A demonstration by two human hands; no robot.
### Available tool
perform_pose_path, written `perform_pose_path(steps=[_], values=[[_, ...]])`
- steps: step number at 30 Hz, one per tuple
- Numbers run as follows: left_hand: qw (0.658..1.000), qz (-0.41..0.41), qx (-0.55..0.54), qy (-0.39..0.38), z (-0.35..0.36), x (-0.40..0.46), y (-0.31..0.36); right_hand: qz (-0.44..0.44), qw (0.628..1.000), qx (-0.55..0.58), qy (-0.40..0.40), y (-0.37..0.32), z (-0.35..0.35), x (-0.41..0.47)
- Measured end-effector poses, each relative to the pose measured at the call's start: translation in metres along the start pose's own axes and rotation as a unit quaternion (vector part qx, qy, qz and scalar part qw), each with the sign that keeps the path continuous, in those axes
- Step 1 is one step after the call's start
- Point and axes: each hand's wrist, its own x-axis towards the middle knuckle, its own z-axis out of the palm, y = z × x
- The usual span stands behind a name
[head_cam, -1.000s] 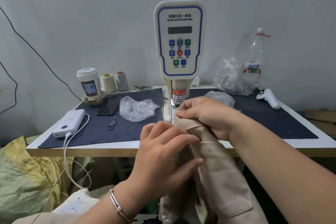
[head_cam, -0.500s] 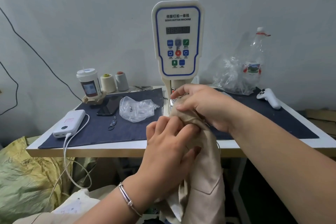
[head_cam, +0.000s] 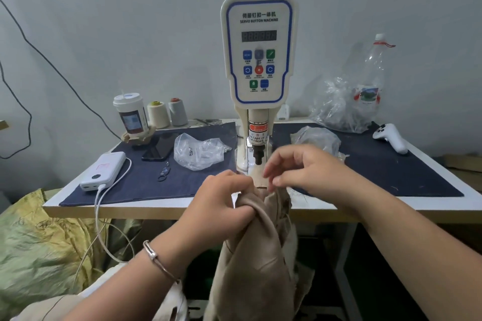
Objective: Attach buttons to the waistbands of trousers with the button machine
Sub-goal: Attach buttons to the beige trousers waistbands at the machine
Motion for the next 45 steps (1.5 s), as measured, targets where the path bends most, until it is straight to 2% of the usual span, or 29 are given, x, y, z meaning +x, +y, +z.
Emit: perform_pose_path(steps=[3, 6, 9, 13, 16, 19, 22, 25, 29, 34, 37, 39, 41, 43, 45], values=[[0.999, 0.022, 0.028, 0.001, -0.008, 0.005, -0.005, 0.023, 0.995, 0.056, -0.076, 0.012, 0.009, -0.004], [0.997, 0.044, 0.059, 0.017, -0.010, 0.005, -0.008, 0.038, 0.991, 0.074, -0.101, 0.022, 0.016, -0.006], [0.999, 0.023, 0.045, 0.016, -0.013, 0.003, -0.014, 0.040, 0.989, 0.080, -0.114, 0.026, 0.021, -0.007], [0.991, -0.011, -0.101, -0.082, -0.021, 0.000, -0.024, 0.008, 0.988, 0.121, -0.093, 0.025, 0.016, -0.005], [0.977, -0.046, -0.139, -0.152, -0.026, -0.002, -0.033, -0.012, 0.983, 0.148, -0.109, 0.019, 0.005, -0.004], [0.959, -0.072, -0.176, -0.210, -0.034, 0.001, -0.036, 0.012, 0.982, 0.103, -0.159, 0.018, -0.004, -0.003], [0.924, -0.104, -0.254, -0.266, -0.037, 0.005, -0.039, 0.042, 0.984, 0.058, -0.166, 0.020, 0.004, 0.001], [0.900, -0.109, -0.313, -0.283, -0.034, 0.007, -0.044, 0.048, 0.987, 0.072, -0.132, 0.023, 0.016, 0.007], [0.884, -0.149, -0.360, -0.260, -0.032, 0.011, -0.055, 0.045, 0.990, 0.096, -0.093, 0.031, 0.015, 0.018], [0.901, -0.173, -0.357, -0.175, -0.043, 0.024, -0.073, 0.060, 0.978, 0.194, -0.053, 0.054, 0.003, 0.028], [0.923, -0.200, -0.314, -0.102, -0.054, 0.037, -0.090, 0.125, 0.970, 0.200, 0.052, 0.084, -0.016, 0.030], [0.931, -0.223, -0.282, -0.065, -0.056, 0.043, -0.104, 0.178, 0.962, 0.125, 0.165, 0.110, -0.031, 0.034], [0.930, -0.238, -0.276, -0.041, -0.050, 0.048, -0.118, 0.193, 0.943, -0.026, 0.269, 0.134, -0.047, 0.040], [0.927, -0.248, -0.279, -0.024, -0.040, 0.054, -0.130, 0.173, 0.917, -0.187, 0.308, 0.153, -0.058, 0.048], [0.921, -0.262, -0.287, -0.012, -0.030, 0.061, -0.142, 0.145, 0.900, -0.282, 0.300, 0.165, -0.067, 0.059]])
